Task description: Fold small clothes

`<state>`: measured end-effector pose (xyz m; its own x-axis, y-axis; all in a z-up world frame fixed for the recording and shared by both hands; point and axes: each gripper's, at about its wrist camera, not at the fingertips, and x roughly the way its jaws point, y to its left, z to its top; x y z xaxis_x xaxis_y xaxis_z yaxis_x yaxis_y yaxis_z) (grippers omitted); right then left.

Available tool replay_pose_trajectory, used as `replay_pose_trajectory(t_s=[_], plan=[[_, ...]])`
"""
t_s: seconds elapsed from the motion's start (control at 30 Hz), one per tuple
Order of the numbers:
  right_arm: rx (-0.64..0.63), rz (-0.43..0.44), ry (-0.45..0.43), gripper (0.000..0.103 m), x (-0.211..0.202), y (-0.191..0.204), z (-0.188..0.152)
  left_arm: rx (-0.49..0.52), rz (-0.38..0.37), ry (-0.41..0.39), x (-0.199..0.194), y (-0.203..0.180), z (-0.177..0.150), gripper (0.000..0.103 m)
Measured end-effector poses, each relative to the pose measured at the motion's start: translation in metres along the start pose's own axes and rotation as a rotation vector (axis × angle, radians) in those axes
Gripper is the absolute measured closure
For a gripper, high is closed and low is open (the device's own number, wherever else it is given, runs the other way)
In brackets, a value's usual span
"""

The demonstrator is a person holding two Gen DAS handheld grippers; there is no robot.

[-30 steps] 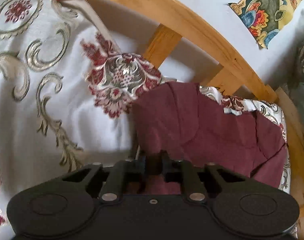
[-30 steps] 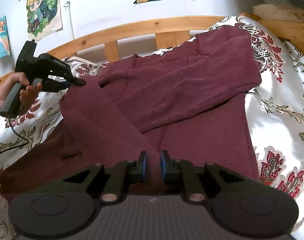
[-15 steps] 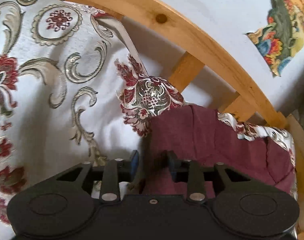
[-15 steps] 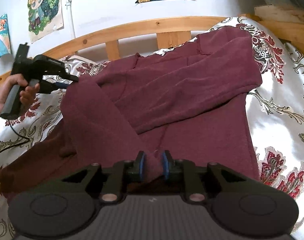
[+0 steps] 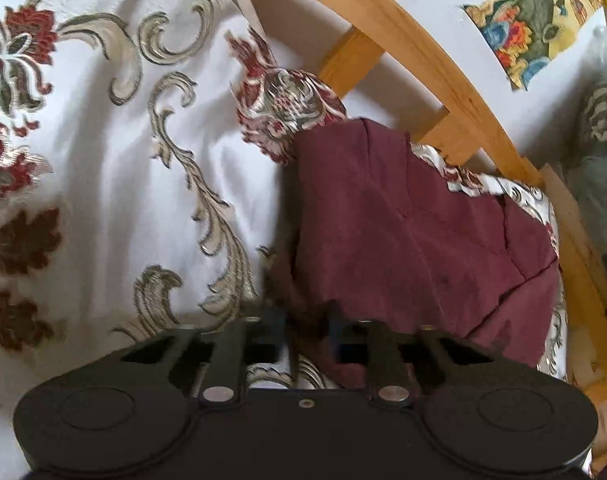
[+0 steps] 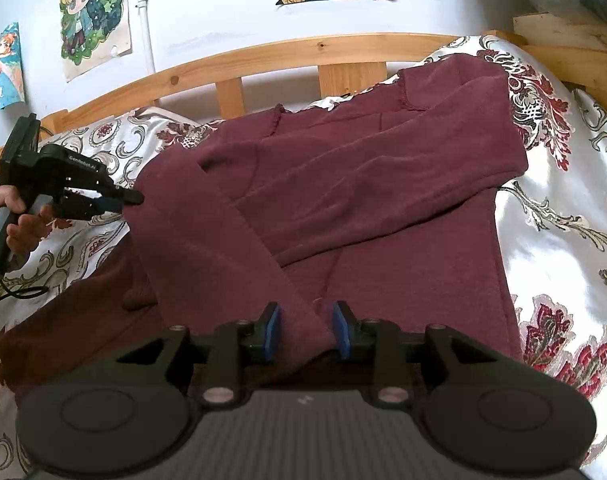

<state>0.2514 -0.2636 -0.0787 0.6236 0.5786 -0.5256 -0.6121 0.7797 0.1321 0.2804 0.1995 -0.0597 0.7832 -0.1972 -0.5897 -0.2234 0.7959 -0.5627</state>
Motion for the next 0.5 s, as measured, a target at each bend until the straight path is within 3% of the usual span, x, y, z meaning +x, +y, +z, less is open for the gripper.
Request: replay_pose_trajectory(t_s=[0.17, 0.27, 0.37, 0.5], plan=[[0.002, 0.001, 0.001, 0.064, 0.000, 0.000, -0.001, -0.118, -0.013, -0.077, -0.012, 0.004, -0.003, 0.093], [0.001, 0.002, 0.004, 0.060, 0.000, -0.001, 0.000, -0.194, 0.065, -0.082, -0.010, 0.014, -0.006, 0.092], [-0.002, 0.001, 0.004, 0.057, 0.000, -0.001, 0.000, -0.198, 0.095, -0.061, -0.005, 0.015, -0.008, 0.083], [-0.007, -0.003, 0.002, 0.051, -0.001, 0.000, 0.000, -0.126, 0.100, -0.089, -0.012, 0.002, -0.008, 0.042]])
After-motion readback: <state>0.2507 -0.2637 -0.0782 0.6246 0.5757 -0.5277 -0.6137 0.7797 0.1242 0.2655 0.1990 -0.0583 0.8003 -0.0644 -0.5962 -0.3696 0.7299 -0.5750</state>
